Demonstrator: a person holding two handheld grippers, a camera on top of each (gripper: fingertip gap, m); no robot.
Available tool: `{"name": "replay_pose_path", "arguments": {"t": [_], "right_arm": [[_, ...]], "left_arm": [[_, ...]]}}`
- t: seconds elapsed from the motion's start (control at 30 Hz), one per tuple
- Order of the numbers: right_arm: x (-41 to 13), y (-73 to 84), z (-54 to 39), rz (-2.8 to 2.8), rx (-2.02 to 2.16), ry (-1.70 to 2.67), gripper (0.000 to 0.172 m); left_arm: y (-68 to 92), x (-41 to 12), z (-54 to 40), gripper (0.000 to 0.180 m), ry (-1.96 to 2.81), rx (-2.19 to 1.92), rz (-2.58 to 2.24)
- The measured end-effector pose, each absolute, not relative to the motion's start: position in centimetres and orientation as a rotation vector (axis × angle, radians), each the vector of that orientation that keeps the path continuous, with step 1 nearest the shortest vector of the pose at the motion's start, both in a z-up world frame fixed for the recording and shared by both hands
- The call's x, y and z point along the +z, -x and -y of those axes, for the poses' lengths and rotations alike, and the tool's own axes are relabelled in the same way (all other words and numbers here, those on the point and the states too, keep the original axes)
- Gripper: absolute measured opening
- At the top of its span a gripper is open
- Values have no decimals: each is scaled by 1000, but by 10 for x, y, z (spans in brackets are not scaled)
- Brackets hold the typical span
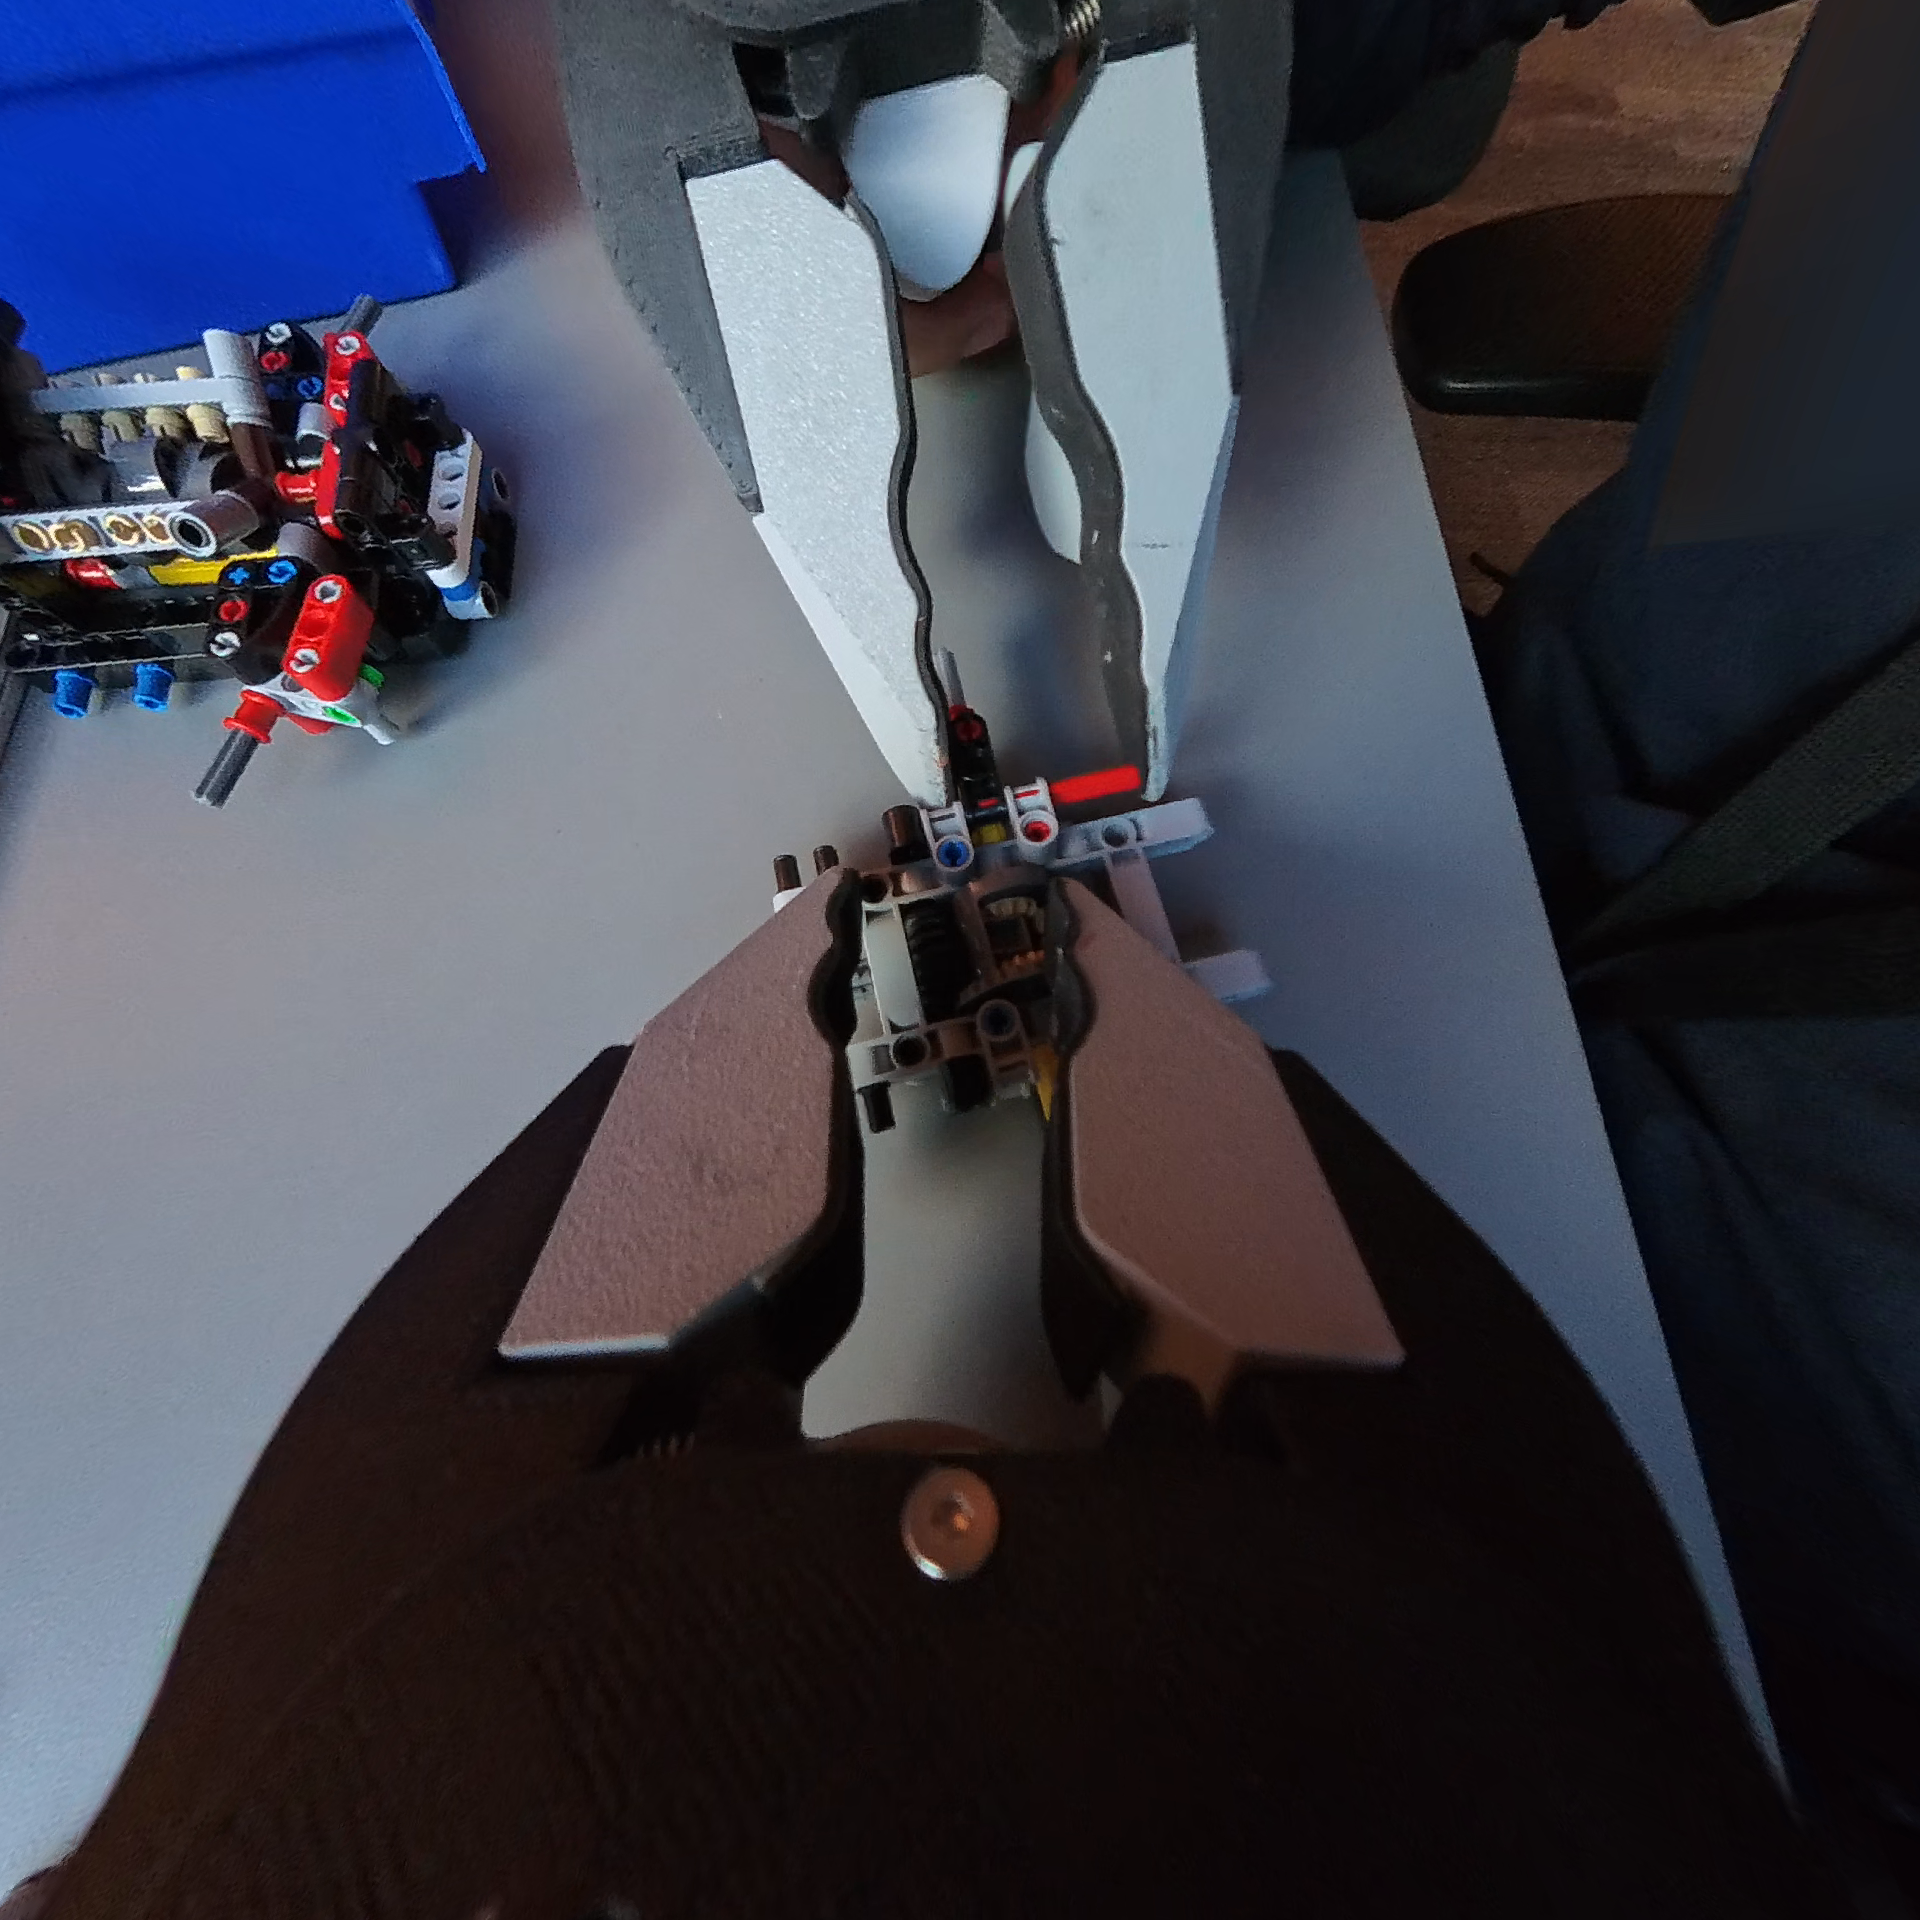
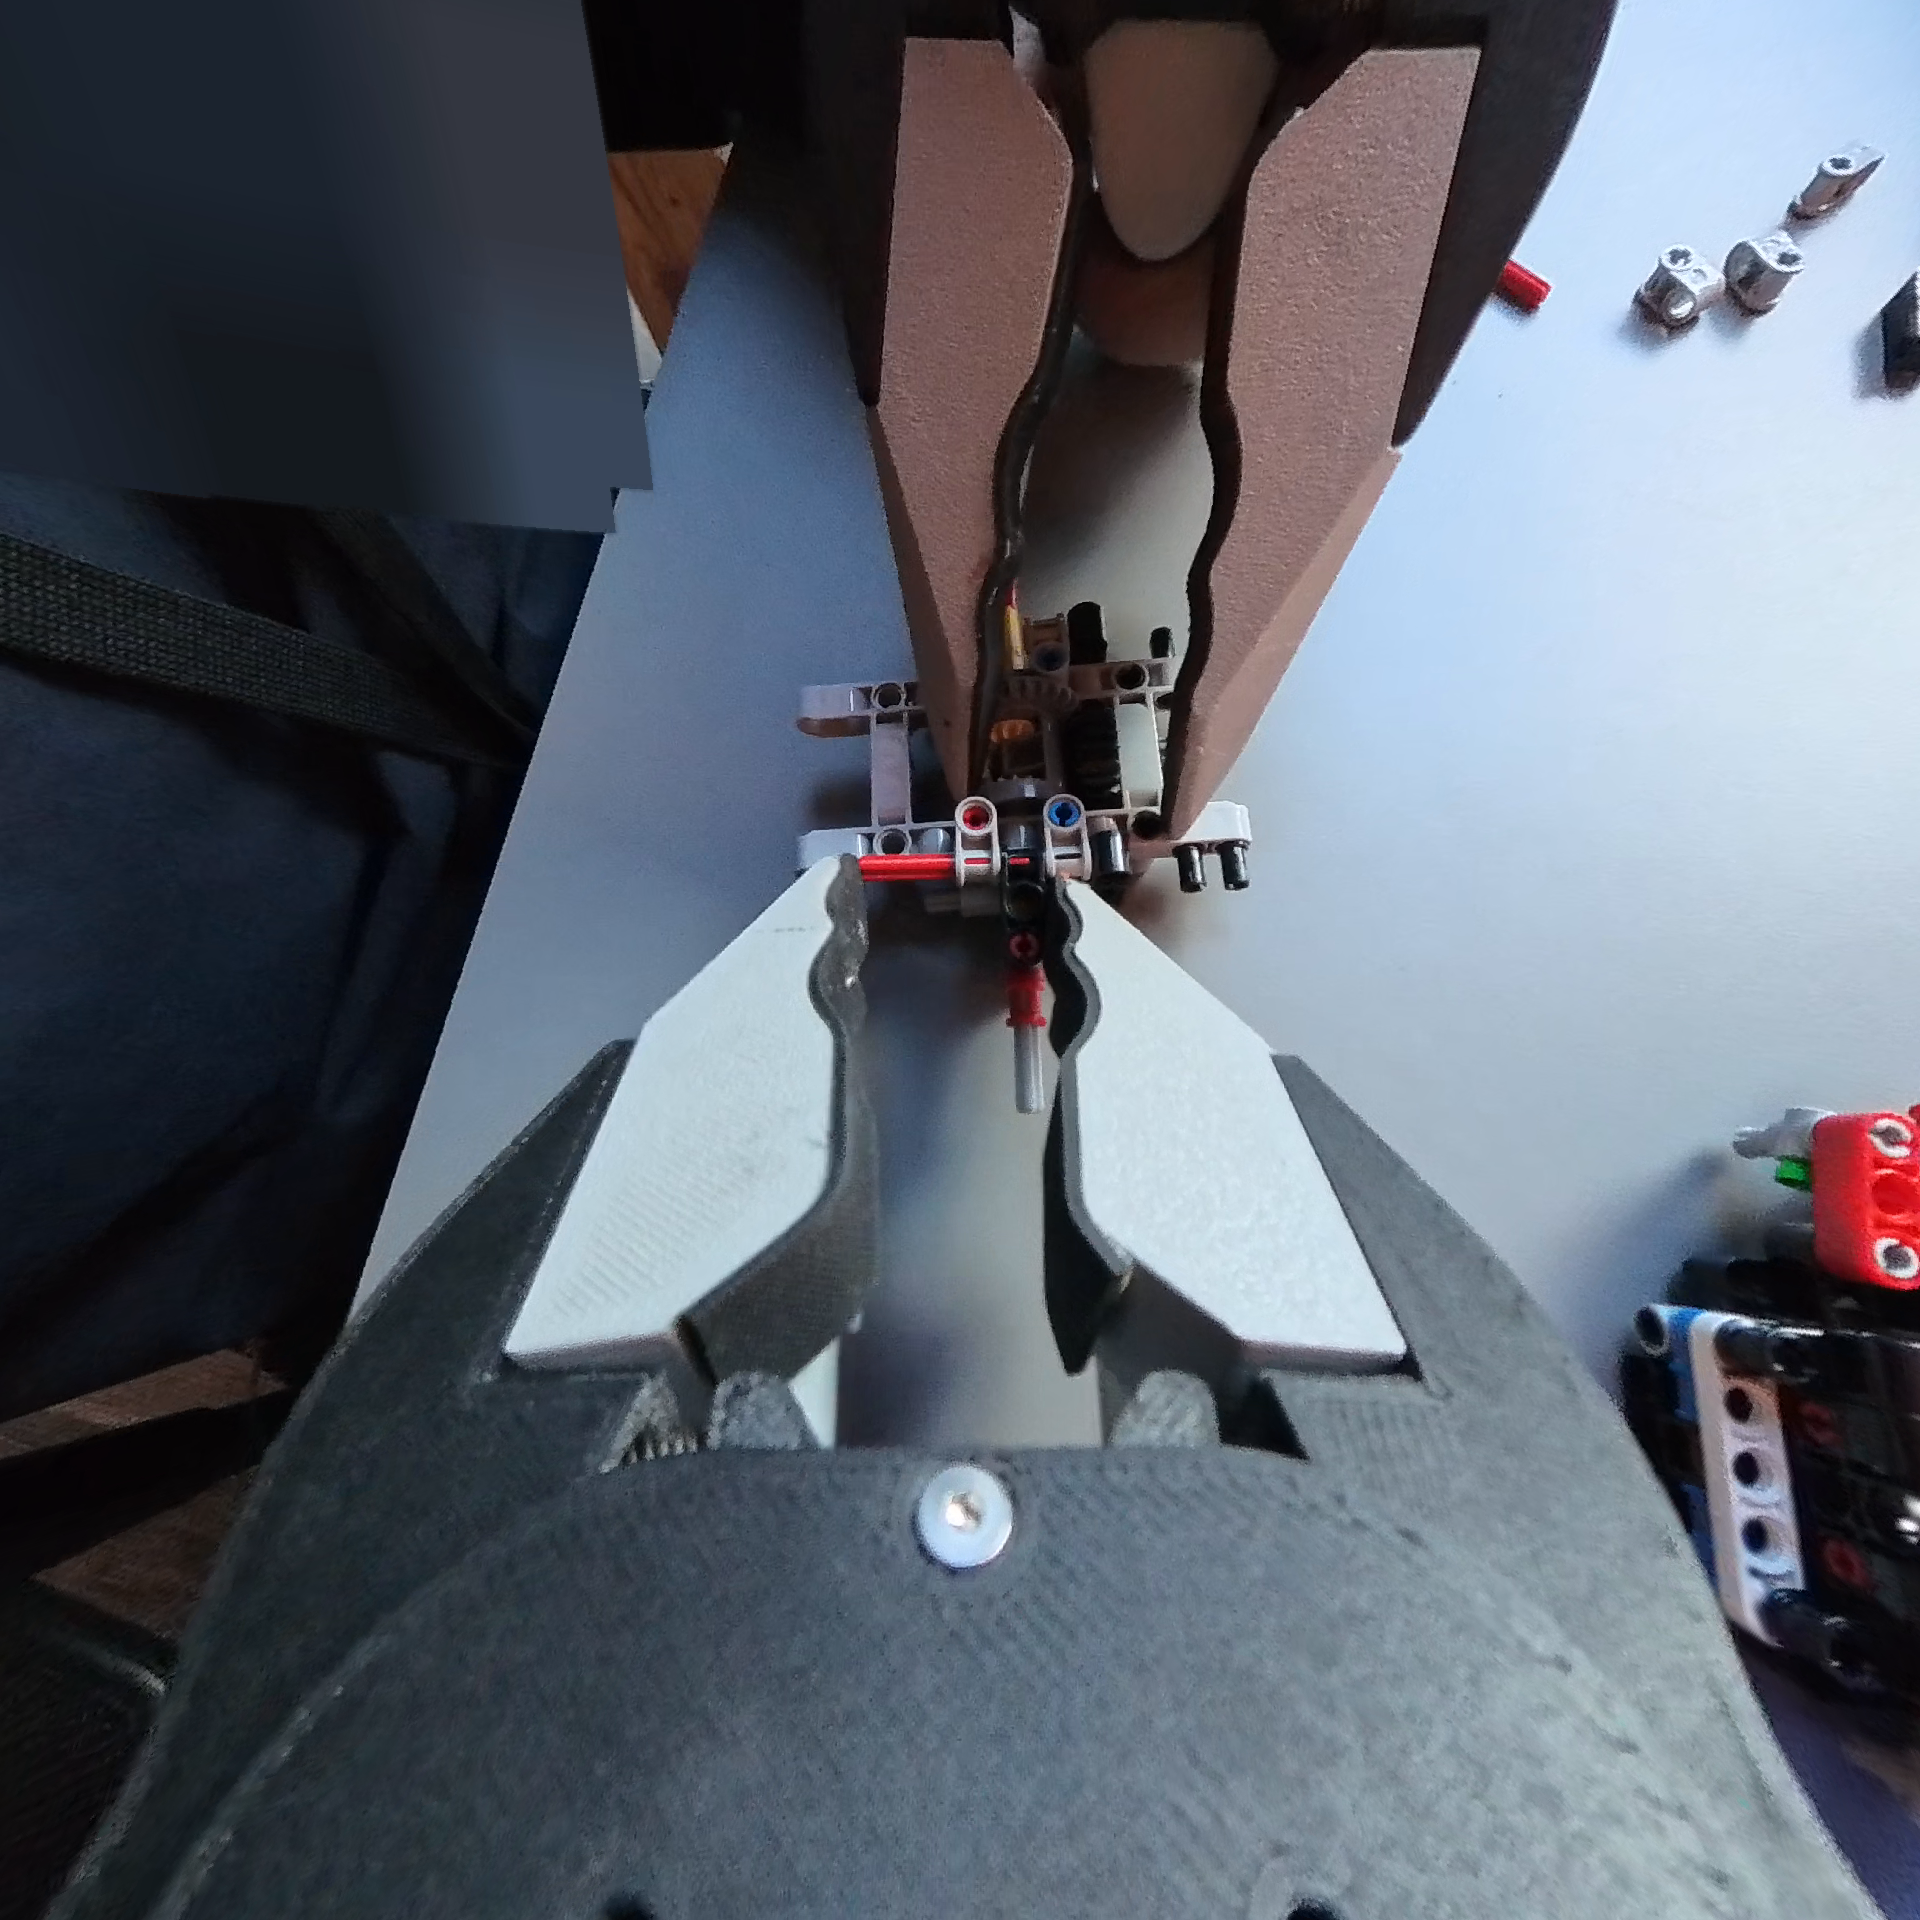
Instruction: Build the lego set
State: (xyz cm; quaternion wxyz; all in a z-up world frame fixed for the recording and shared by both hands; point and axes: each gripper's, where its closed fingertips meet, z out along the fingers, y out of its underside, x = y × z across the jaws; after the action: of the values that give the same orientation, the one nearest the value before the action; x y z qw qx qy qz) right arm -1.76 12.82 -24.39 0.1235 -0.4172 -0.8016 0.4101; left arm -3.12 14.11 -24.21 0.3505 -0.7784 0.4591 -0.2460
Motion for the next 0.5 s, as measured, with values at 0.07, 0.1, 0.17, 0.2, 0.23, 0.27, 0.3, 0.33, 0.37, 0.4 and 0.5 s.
{"name": "replay_pose_path", "arguments": {"t": [0.07, 0.1, 0.17, 0.2, 0.23, 0.27, 0.3, 0.33, 0.37, 0.4, 0.5], "right_arm": [[-243, 18, -132, 2315, 1228, 1255, 33], [-243, 18, -133, 2299, 1238, 1263, 34], [-242, 18, -133, 2287, 1202, 1267, 35], [-242, 19, -134, 2281, 1180, 1272, 35], [-241, 19, -134, 2275, 1160, 1266, 35], [-240, 19, -135, 2270, 1143, 1251, 35], [-240, 19, -135, 2269, 1130, 1236, 35], [-240, 19, -136, 2266, 1117, 1225, 36], [-240, 21, -141, 2249, 1077, 1228, 51], [-241, 23, -150, 2222, 1010, 1239, 59], [-241, 21, -143, 2259, 1071, 1196, 56]], "left_arm": [[32, -242, -145, 32, 2033, -653, -1135], [31, -242, -145, 32, 2028, -649, -1133], [31, -242, -145, 33, 2020, -639, -1154], [32, -242, -145, 33, 2018, -643, -1157], [32, -242, -145, 33, 2018, -652, -1150], [32, -242, -145, 33, 2017, -654, -1148], [33, -242, -145, 33, 2014, -650, -1152], [33, -242, -145, 33, 2014, -652, -1152], [33, -242, -145, 33, 2011, -661, -1155], [33, -242, -145, 33, 2005, -665, -1159], [32, -241, -145, 32, 2006, -679, -1156]]}}
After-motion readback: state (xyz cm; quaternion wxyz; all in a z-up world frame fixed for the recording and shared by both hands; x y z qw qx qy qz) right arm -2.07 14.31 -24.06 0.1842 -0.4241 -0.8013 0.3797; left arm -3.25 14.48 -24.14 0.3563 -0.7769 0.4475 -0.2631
